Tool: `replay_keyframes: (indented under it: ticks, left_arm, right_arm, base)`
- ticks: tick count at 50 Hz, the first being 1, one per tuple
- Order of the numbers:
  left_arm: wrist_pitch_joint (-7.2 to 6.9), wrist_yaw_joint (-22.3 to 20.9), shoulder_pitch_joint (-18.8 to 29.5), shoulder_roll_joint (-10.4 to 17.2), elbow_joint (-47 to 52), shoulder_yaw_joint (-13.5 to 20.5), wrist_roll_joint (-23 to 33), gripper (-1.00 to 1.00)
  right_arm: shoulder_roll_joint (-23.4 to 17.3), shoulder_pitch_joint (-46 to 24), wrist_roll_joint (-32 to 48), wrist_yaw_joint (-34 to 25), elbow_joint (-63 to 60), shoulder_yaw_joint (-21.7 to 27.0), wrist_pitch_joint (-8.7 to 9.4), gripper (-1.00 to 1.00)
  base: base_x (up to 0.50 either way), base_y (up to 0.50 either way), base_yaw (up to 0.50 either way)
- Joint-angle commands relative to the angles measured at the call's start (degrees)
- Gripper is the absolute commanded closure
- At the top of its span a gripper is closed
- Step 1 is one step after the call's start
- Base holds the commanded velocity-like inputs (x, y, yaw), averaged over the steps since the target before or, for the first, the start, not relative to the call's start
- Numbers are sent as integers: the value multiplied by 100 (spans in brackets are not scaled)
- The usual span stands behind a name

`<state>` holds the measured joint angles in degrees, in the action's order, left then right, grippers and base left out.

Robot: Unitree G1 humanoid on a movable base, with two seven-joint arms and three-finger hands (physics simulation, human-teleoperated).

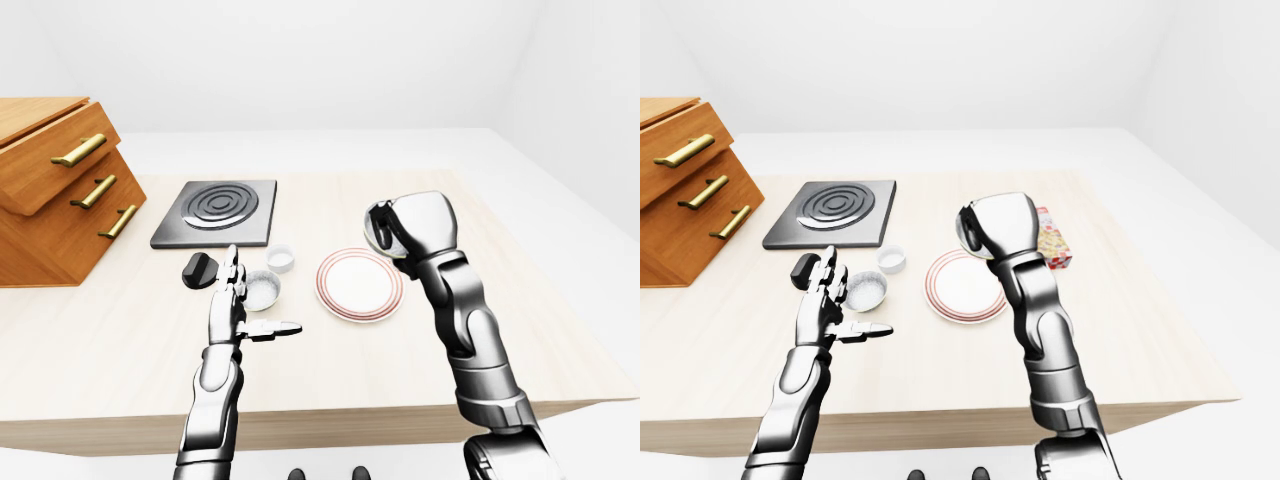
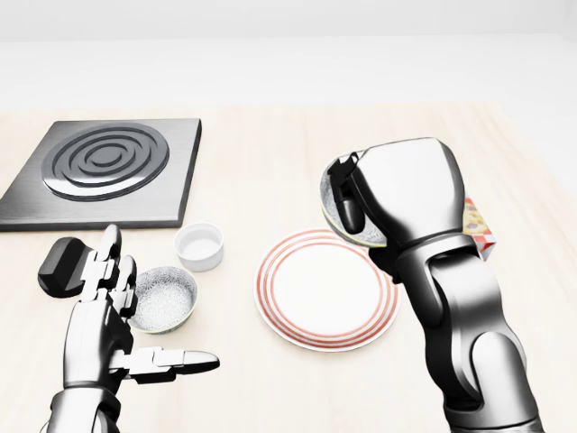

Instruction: Pick the akita bowl next to the plate and place it on the plate.

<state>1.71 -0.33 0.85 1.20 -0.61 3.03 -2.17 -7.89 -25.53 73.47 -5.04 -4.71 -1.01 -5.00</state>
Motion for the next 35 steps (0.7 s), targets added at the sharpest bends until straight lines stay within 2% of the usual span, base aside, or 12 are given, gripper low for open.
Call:
replay_keyframes:
  ticks: [1, 4, 9, 10, 12, 17, 18, 20, 23, 28, 30, 35]
  left_arm:
    - [-29, -2, 7, 1, 23, 2, -4, -100]
    - [-20, -3, -5, 0, 34, -4, 7, -100]
    - [-137, 10, -19, -8, 163, -16, 10, -100]
    - [-27, -3, -6, -4, 36, -3, 6, -100]
    - [35, -9, 19, 0, -50, 6, 0, -100]
    - [72, -11, 30, 4, -98, 7, -2, -100]
    - [-81, 6, -10, -3, 93, -13, 2, -100]
    - [62, -12, 29, 5, -86, 9, -4, -100]
    - [-21, -4, 6, 1, 18, -1, -3, -100]
    - [67, -14, 22, 3, -87, 8, -8, -100]
    - [-35, -4, -2, 1, 40, -4, -4, -100]
    - [-50, -4, -5, -2, 58, -5, -1, -100]
  right_arm:
    - [250, -287, 124, 357, 875, -282, 0, 100]
    - [277, -257, 155, 441, 1010, -325, 0, 100]
    - [295, -272, 174, 549, 1177, -341, 0, 100]
    - [324, -313, 142, 598, 1291, -333, 0, 100]
    - [336, -320, 135, 626, 1357, -361, 0, 100]
    - [363, -297, 176, 759, 1582, -434, 0, 100]
    - [367, -300, 175, 831, 1700, -442, 0, 100]
    - [368, -270, 211, 894, 1808, -472, 0, 100]
    - [383, -235, 229, 961, 1924, -493, 0, 100]
    - [367, -228, 209, 1168, 2278, -493, 0, 100]
    - [348, -221, 210, 1244, 2383, -498, 0, 100]
    - [372, -235, 226, 1433, 2711, -557, 0, 100]
  base:
    - [0, 0, 0]
    - [0, 0, 0]
    - [0, 0, 0]
    - [0, 0, 0]
    - [0, 0, 0]
    - [0, 0, 0]
    - [0, 0, 0]
    - [0, 0, 0]
    - [0, 0, 0]
    - [0, 0, 0]
    - [0, 0, 0]
    - [0, 0, 0]
